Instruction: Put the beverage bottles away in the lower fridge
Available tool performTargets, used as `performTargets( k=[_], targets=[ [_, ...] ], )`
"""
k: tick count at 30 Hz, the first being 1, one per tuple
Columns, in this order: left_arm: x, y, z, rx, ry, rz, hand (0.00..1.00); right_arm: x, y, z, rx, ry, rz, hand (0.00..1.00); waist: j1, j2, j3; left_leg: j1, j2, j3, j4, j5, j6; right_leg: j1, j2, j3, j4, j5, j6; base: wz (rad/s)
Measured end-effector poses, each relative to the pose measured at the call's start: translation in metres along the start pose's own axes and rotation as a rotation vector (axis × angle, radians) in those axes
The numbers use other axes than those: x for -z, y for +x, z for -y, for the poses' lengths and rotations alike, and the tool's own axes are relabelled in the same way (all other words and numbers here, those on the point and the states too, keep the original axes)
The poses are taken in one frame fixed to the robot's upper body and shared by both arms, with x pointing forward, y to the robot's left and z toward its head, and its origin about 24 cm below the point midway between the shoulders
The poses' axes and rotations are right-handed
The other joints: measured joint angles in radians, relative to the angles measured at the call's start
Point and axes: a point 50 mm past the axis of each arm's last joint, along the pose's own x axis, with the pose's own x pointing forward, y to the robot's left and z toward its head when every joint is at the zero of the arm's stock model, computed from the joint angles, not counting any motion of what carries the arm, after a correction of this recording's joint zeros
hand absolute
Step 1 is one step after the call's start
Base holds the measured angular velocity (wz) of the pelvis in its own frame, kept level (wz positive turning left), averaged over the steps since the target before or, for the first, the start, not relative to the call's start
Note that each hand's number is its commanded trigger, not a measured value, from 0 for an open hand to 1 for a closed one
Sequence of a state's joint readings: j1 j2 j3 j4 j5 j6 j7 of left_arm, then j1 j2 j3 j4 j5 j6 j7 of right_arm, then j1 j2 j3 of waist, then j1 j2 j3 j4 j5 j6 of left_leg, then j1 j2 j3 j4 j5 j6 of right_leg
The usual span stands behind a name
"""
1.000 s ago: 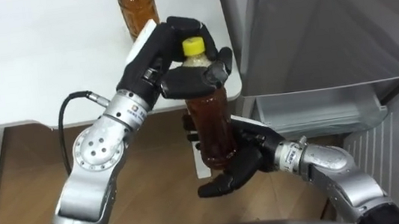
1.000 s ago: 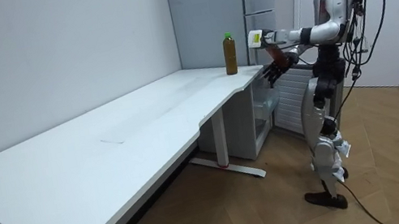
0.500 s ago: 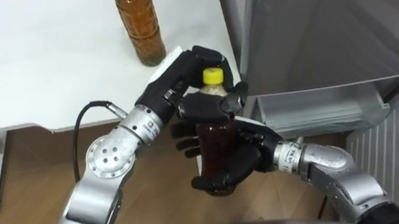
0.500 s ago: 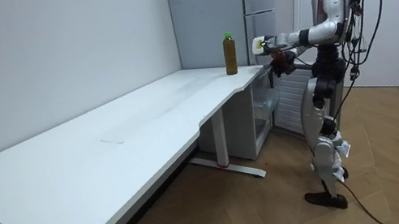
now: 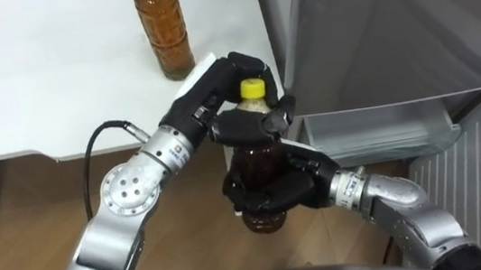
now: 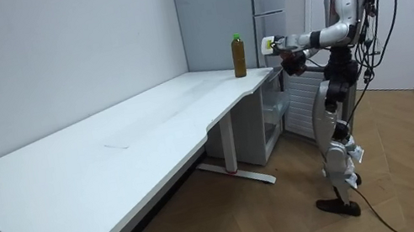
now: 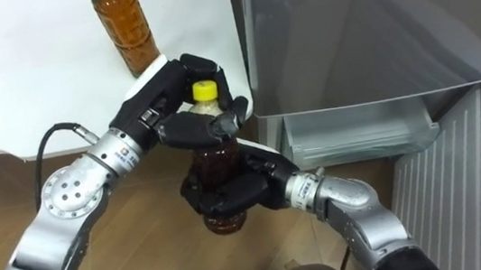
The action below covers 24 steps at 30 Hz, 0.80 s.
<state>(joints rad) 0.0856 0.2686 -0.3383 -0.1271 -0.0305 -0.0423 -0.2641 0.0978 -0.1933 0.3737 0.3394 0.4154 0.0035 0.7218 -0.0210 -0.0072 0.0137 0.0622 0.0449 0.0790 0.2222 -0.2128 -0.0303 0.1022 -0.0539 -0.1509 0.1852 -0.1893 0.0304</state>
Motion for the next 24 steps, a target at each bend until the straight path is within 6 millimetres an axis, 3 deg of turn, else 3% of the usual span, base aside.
performTargets(
  k=[2,4,5,6,19,24],
  targets=[
    [0.000,0.000,0.000,-0.010,-0.006,0.003,1.00,-0.001,0.000,0.000,0.003,0.006,0.009,1.00,0.000,0.000,0.0000,0.000,0.000,0.000,0.000,0.000,0.000,0.000,0.000,0.000,0.000,0.000,0.000,0.00],
    [0.000,0.001,0.000,-0.013,-0.007,0.004,0.62,-0.001,0.000,0.000,0.005,0.006,0.010,1.00,0.000,0.000,0.0001,0.001,0.000,0.000,0.000,0.000,0.000,0.001,0.000,0.000,0.000,0.000,0.000,0.00],
    [0.000,0.000,0.000,-0.014,-0.007,0.004,0.14,0.000,0.000,0.000,0.006,0.008,0.011,1.00,0.000,0.000,0.0002,0.001,0.000,0.000,0.000,0.000,0.000,0.001,0.000,0.000,0.000,0.000,0.000,0.00],
    [0.000,0.000,0.000,-0.015,-0.007,0.003,0.00,-0.001,0.001,0.000,0.007,0.007,0.012,1.00,-0.001,0.000,0.0003,-0.001,0.000,0.000,0.002,0.000,0.000,0.000,0.000,0.000,0.001,0.000,0.000,0.00],
    [-0.002,0.001,-0.001,-0.026,-0.027,0.016,0.00,-0.002,-0.002,0.003,0.030,-0.023,0.019,1.00,0.004,0.012,0.0054,-0.017,0.000,-0.002,0.007,0.000,0.000,-0.014,0.000,-0.001,0.003,0.000,-0.001,0.00],
    [-0.011,0.002,-0.004,-0.037,-0.003,0.051,0.00,-0.006,-0.001,0.002,0.030,-0.033,0.061,1.00,0.010,0.013,0.0060,-0.020,0.000,-0.001,0.007,0.000,0.000,-0.017,0.000,-0.001,0.002,0.000,0.000,0.00]
  ],
)
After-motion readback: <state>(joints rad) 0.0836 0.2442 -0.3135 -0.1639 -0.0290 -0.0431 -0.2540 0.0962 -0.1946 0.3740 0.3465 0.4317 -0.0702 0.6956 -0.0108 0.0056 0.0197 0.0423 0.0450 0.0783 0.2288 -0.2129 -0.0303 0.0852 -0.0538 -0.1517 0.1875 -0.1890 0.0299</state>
